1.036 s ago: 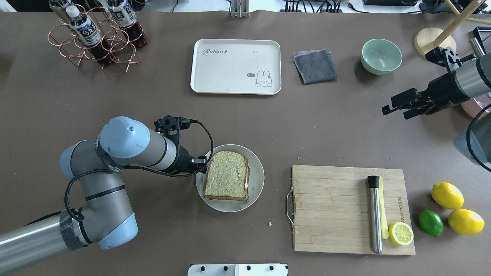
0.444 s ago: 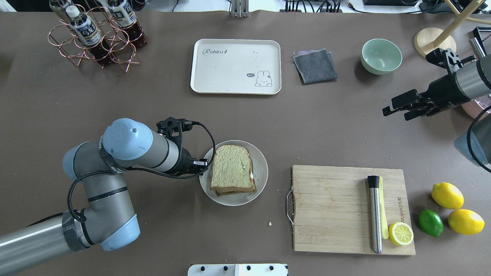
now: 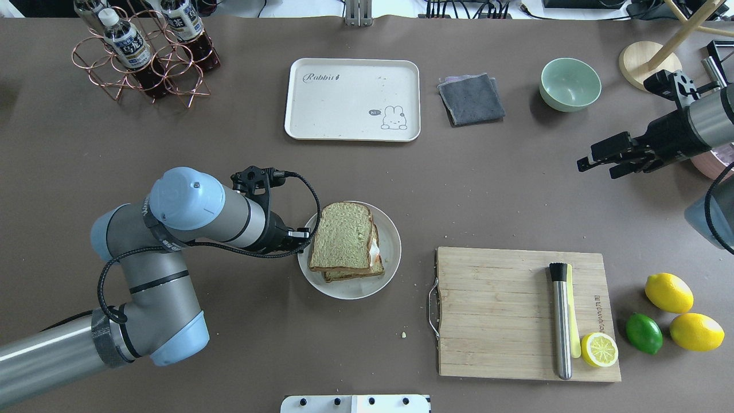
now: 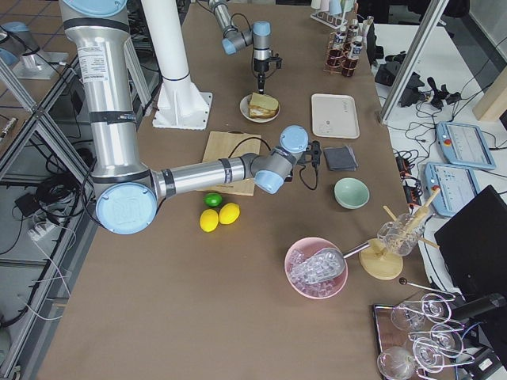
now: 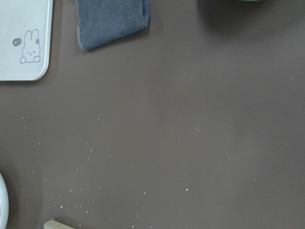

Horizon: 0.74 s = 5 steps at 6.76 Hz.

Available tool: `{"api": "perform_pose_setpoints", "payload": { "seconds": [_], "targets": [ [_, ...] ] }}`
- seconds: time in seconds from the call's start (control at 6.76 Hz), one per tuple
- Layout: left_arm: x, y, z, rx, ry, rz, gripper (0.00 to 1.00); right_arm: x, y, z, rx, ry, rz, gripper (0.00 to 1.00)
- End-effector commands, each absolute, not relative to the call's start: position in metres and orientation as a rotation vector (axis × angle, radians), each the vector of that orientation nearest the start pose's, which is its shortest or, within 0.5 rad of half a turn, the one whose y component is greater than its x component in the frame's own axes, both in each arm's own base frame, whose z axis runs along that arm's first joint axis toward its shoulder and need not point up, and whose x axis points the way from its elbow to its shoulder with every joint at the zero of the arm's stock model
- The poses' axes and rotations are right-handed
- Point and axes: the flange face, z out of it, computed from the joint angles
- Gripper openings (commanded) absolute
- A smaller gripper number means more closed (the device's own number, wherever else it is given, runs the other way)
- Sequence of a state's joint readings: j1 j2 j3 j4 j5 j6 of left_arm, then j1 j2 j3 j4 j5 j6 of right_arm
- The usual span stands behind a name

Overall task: Make sandwich and place on tray
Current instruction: 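Grip the plate rim with the left gripper and slide it toward the white tray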

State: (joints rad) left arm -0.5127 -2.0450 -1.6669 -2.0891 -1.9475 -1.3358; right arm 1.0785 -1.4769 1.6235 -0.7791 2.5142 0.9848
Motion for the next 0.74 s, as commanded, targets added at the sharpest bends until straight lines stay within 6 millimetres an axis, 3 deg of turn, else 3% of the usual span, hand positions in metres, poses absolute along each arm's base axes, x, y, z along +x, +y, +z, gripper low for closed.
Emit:
{"api": "perform_pose_setpoints", "payload": {
  "seconds": [0.0, 0.3, 0.59],
  "targets": [
    [0.496, -0.458, 0.271, 0.117, 1.124, -0.134, 0.00, -0.193, -0.488, 0.495, 0.055, -1.197, 0.015, 0.99],
    [0.487, -0.513, 0.258, 0.145, 1.111, -0.197, 0.00, -0.179, -0.486, 0.506, 0.071, -1.186, 0.019, 0.99],
    [0.489, -0.590, 0.241, 0.133, 1.082, -0.256, 0.00, -0.150, -0.461, 0.550, 0.110, -1.118, 0.000, 0.99]
  ]
}}
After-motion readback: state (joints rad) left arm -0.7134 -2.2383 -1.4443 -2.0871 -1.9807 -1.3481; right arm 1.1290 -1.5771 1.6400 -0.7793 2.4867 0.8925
